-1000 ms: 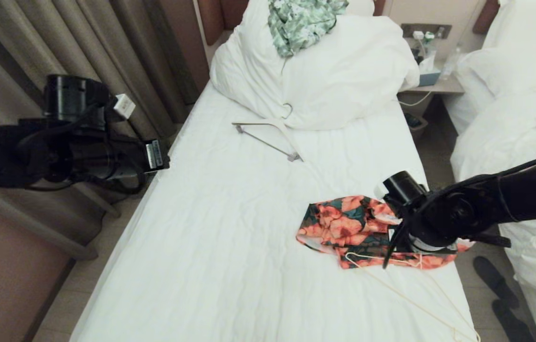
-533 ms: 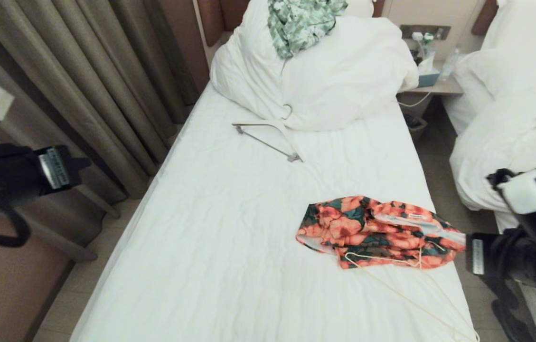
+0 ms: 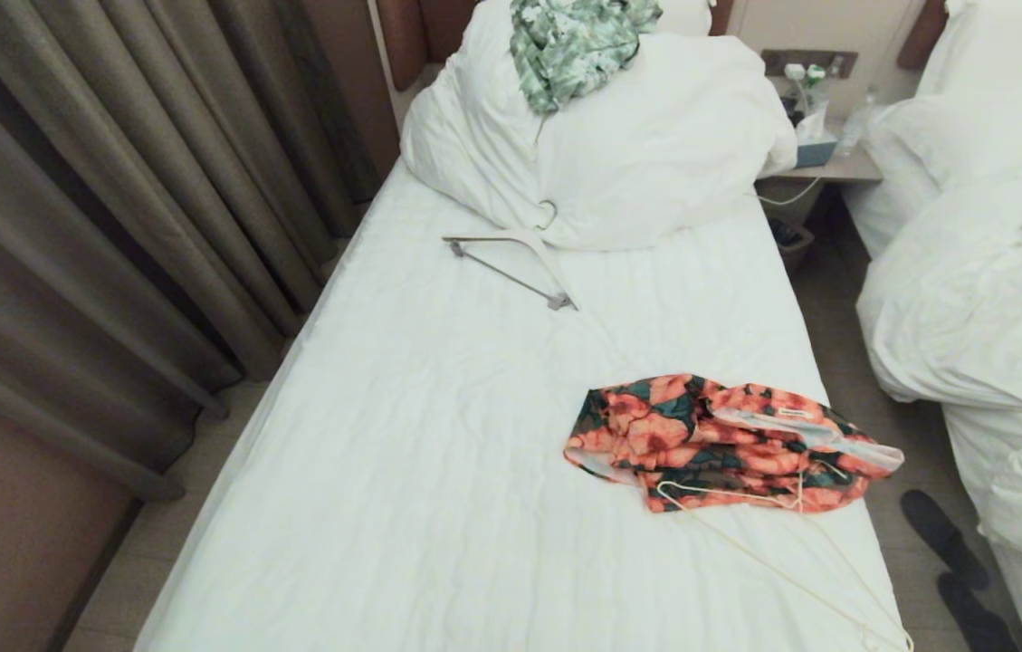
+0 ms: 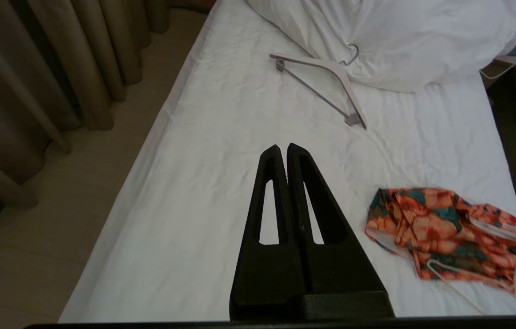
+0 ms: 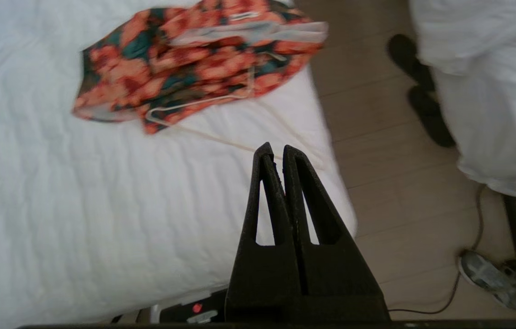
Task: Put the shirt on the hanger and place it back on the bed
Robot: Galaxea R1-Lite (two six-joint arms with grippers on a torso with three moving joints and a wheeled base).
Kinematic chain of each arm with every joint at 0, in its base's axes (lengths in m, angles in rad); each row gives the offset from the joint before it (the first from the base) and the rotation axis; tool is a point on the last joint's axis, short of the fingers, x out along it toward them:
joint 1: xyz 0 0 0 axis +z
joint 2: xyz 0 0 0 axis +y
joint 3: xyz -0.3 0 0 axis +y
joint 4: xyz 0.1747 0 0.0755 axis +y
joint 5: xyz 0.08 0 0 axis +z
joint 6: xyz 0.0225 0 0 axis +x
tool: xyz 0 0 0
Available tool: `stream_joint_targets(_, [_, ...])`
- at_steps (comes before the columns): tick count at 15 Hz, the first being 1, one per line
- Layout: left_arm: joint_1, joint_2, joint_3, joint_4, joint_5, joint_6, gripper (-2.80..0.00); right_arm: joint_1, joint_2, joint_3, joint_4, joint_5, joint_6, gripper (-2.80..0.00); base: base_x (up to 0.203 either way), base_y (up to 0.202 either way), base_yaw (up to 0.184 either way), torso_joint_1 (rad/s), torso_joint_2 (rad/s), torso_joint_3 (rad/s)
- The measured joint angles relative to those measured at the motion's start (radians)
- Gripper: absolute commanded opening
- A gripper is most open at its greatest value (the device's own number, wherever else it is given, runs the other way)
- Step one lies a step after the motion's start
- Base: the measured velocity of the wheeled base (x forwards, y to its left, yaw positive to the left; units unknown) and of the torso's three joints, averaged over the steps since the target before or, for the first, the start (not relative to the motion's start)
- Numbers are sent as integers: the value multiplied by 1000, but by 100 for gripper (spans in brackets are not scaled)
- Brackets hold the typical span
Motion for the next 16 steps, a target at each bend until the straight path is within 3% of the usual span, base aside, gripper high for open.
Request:
stream_joint_targets(5, [6,-301,4,289,0,37,-280,-210,-239,38,97,12,-139,-280,0,0,0,0,0,0])
stream_joint_targets(8, [26,-435,52,367,-7,97,-280,-337,-373,100,97,78,-255,-280,0,0,0,0,0,0])
stream_joint_targets(13, [32,-583,260,363,16,136,-280,-424,-597,268,15,399,-384,-280,0,0,0,0,0,0])
stream_joint_targets(16, [30,-603,397,285,-49,146,-280,-430,-672,443,-177,530,-425,-280,0,0,0,0,0,0])
